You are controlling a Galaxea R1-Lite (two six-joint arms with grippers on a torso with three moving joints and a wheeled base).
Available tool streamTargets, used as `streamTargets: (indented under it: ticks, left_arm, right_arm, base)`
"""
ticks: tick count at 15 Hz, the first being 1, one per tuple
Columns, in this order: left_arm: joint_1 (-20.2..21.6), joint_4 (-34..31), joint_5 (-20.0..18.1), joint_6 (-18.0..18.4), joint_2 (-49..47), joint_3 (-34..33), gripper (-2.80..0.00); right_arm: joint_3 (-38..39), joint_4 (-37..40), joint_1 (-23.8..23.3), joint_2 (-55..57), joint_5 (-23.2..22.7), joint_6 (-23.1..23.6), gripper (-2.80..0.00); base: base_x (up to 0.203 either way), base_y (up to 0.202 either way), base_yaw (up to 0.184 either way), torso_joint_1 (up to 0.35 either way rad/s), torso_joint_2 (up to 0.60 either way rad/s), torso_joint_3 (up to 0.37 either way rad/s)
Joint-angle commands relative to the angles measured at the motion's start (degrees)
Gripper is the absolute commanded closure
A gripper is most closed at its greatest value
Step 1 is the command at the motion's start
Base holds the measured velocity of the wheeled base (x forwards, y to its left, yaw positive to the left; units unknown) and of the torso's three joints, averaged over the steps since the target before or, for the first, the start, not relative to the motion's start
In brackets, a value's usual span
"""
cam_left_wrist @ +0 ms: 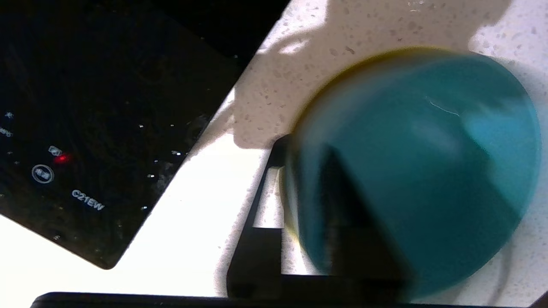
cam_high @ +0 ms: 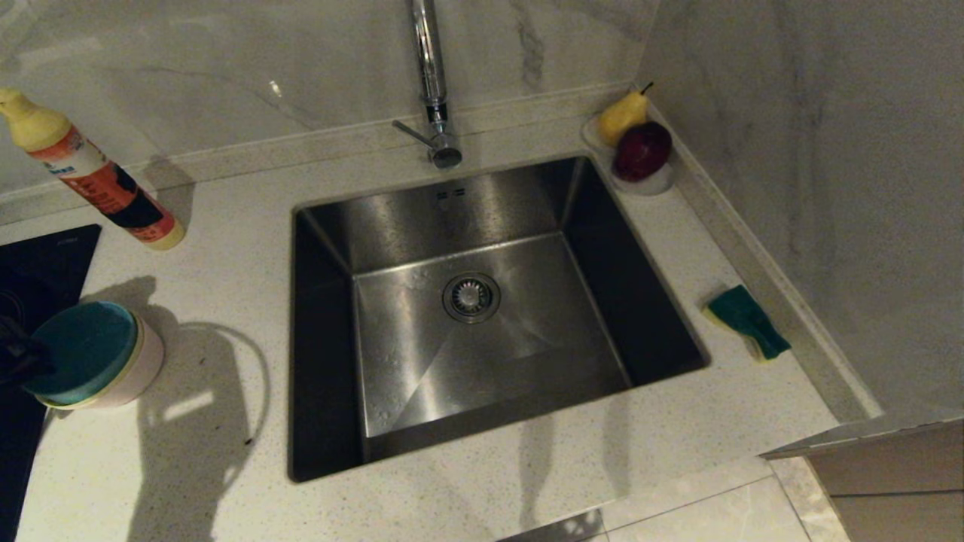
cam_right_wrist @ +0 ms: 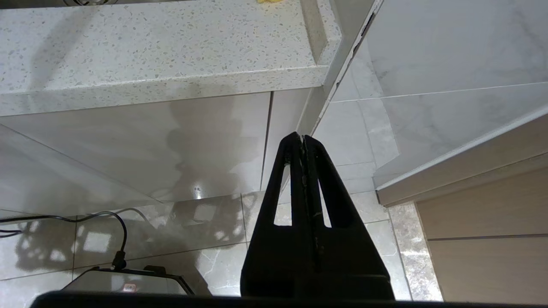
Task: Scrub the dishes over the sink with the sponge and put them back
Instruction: Place the bowl on the bowl
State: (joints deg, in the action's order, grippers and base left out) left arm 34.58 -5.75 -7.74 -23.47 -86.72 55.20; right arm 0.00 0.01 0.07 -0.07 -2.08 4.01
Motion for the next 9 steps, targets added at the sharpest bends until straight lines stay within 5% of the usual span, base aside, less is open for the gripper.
streamTargets:
  ticks: [1,9]
  left_arm:
    - [0.12,-0.05,-0.08,-0.46,-0.3,0.54,-2.8]
    - [0.15,-5.64,-0.27,-2.88,4.55,14.06,-2.8]
  right_arm:
    - [0.0,-0.01,0.01,-0.01,-0.02,0.03,0.0]
    - [0.0,0.07,0.01,-0.01,-0.02,0.03,0.0]
  base:
    - [0.0,0.0,0.0,0.0,0.0,0.0]
    - [0.0,0.0,0.0,0.0,0.0,0.0]
